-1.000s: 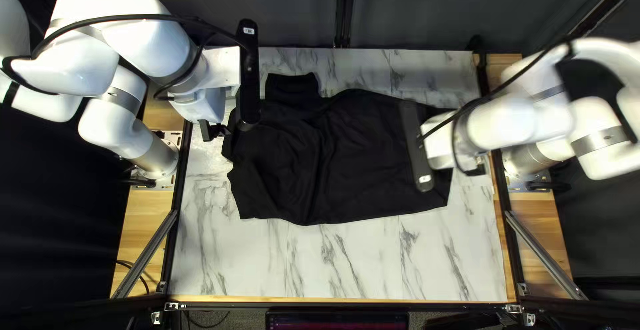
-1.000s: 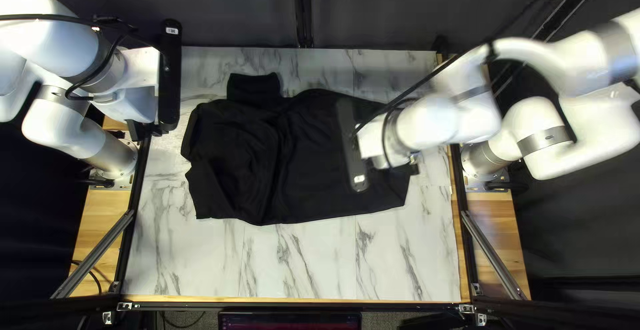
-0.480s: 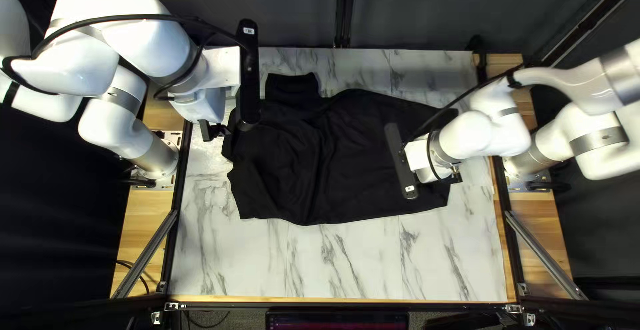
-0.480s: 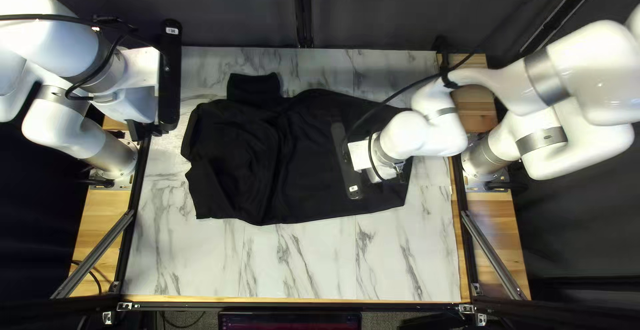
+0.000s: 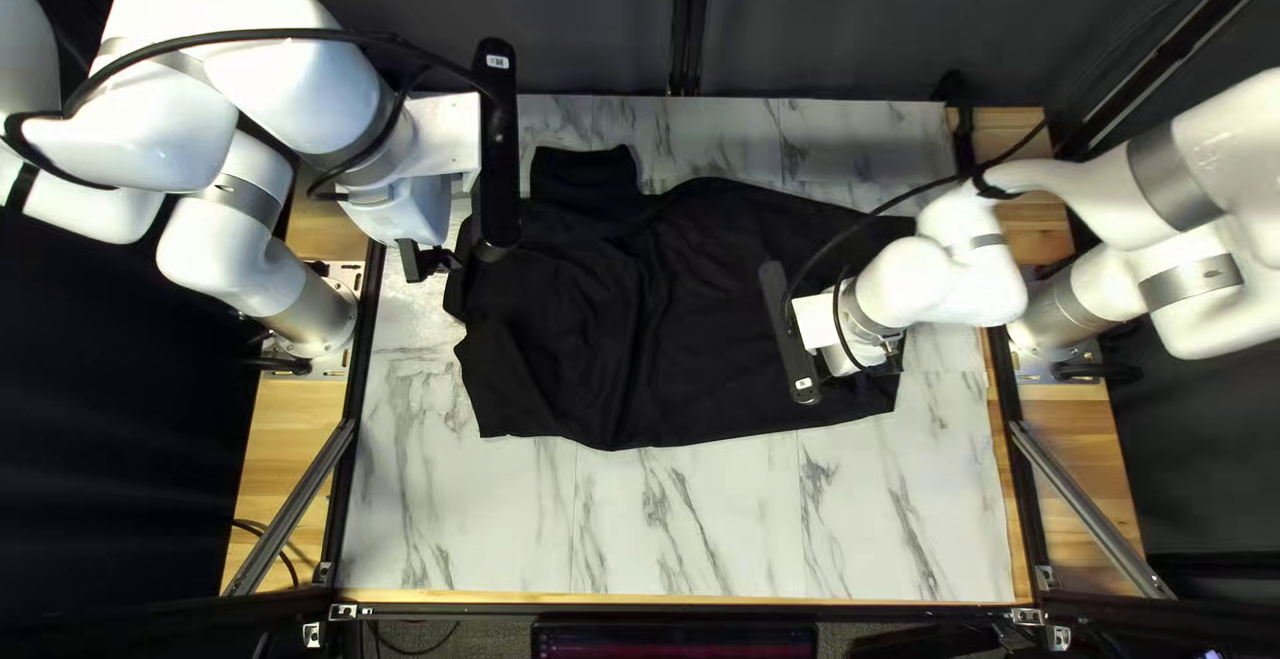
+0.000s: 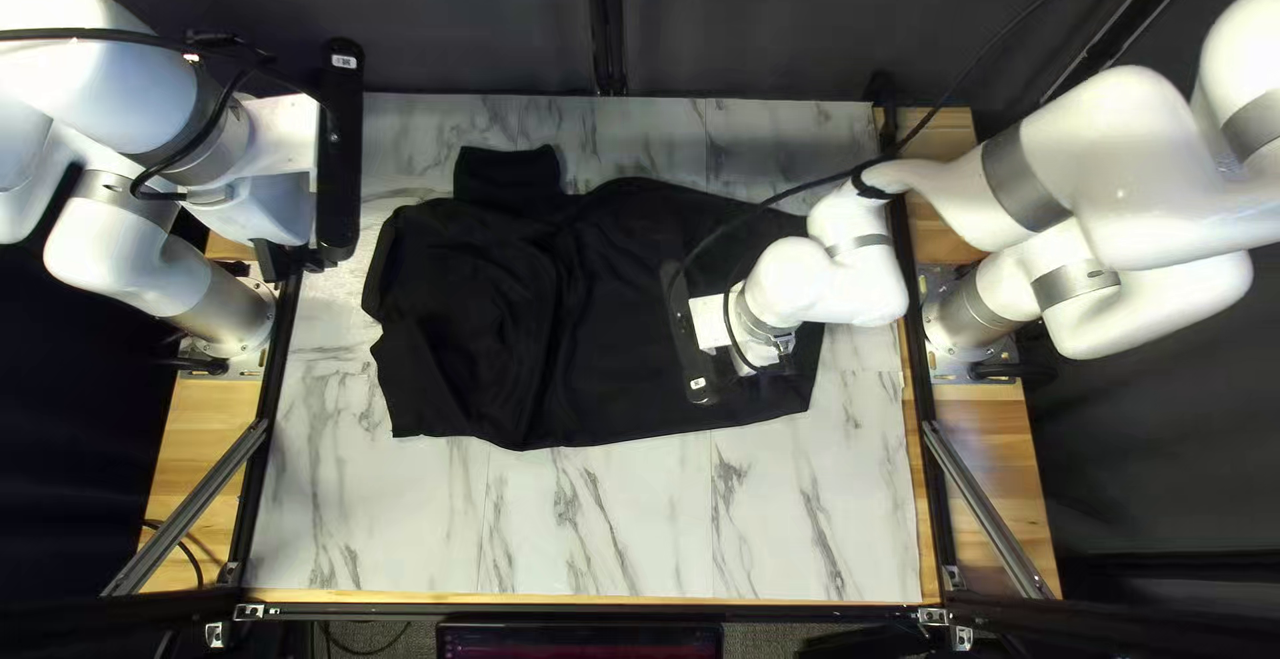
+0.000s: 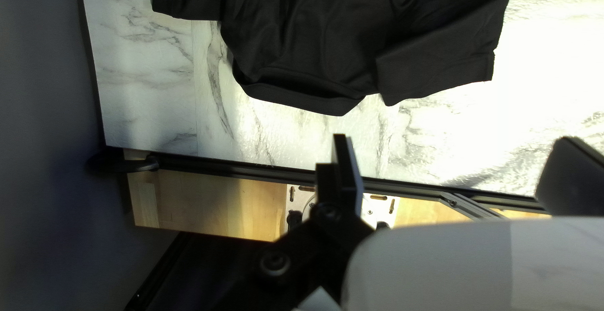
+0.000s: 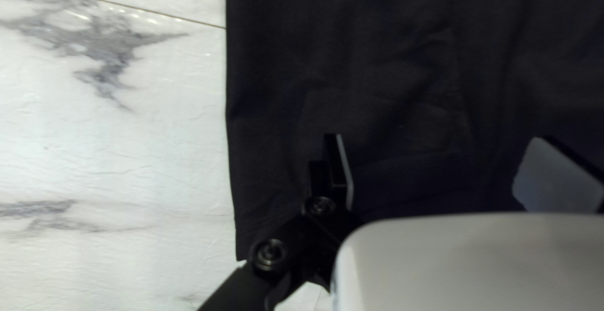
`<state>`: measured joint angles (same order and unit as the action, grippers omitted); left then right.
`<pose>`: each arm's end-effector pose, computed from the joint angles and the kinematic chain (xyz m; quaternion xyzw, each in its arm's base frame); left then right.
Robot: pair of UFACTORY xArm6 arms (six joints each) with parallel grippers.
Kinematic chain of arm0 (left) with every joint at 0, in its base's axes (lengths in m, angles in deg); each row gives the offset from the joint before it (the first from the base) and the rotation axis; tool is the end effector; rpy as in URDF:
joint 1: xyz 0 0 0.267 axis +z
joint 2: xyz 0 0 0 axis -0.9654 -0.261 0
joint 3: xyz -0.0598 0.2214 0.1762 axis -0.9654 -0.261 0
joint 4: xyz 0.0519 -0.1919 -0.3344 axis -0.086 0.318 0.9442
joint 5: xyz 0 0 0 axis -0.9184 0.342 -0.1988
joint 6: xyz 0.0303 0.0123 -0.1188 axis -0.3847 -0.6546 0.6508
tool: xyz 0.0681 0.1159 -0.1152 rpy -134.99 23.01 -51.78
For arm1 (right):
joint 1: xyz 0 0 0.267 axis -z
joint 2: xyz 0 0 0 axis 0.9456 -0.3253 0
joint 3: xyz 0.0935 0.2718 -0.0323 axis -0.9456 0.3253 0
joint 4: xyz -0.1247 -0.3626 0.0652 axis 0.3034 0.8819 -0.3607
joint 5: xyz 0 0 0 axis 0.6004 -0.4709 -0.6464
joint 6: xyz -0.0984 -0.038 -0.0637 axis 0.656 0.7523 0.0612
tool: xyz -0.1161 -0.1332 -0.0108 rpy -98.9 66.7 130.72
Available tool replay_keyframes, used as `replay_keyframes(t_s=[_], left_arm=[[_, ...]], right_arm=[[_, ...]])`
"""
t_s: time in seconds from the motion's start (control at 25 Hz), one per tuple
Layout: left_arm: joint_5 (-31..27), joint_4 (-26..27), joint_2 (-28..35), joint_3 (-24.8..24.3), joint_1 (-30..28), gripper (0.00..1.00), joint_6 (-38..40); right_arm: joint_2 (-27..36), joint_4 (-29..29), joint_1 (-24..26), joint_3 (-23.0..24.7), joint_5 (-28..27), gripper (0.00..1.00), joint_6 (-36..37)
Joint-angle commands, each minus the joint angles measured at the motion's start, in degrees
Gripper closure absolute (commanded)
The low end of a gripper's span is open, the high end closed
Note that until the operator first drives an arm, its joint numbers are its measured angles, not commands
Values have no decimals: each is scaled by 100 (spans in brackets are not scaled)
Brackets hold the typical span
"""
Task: Fold t-shirt
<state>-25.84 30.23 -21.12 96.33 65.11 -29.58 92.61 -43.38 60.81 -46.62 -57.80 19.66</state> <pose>0.3224 -0.0220 0.3558 -0.9965 -0.0413 -0.0522 0.0503 0.3520 0.0629 -0.0137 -0.9932 -0.1131 -0.0271 0.0000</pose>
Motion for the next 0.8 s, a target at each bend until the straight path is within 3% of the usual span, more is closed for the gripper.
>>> replay_keyframes(t_s=[0.04,0.56,0.6,0.64,0.68,0.72,0.8], left_arm=[[0,0,0,0,0,0,0],[0,0,0,0,0,0,0],[0,0,0,0,0,0,0],[0,0,0,0,0,0,0],[0,0,0,0,0,0,0],[0,0,0,0,0,0,0],[0,0,0,0,0,0,0]], right_arm=[[-13,2,-3,37,-34,0,-49],[-183,-86,175,-90,-128,0,213],[-177,-115,184,-105,-160,14,256],[-169,-135,192,-109,-180,36,289],[-156,-179,208,-117,-213,71,354],[-148,-229,230,-110,-221,94,425],[-157,-307,266,-105,-228,96,534]])
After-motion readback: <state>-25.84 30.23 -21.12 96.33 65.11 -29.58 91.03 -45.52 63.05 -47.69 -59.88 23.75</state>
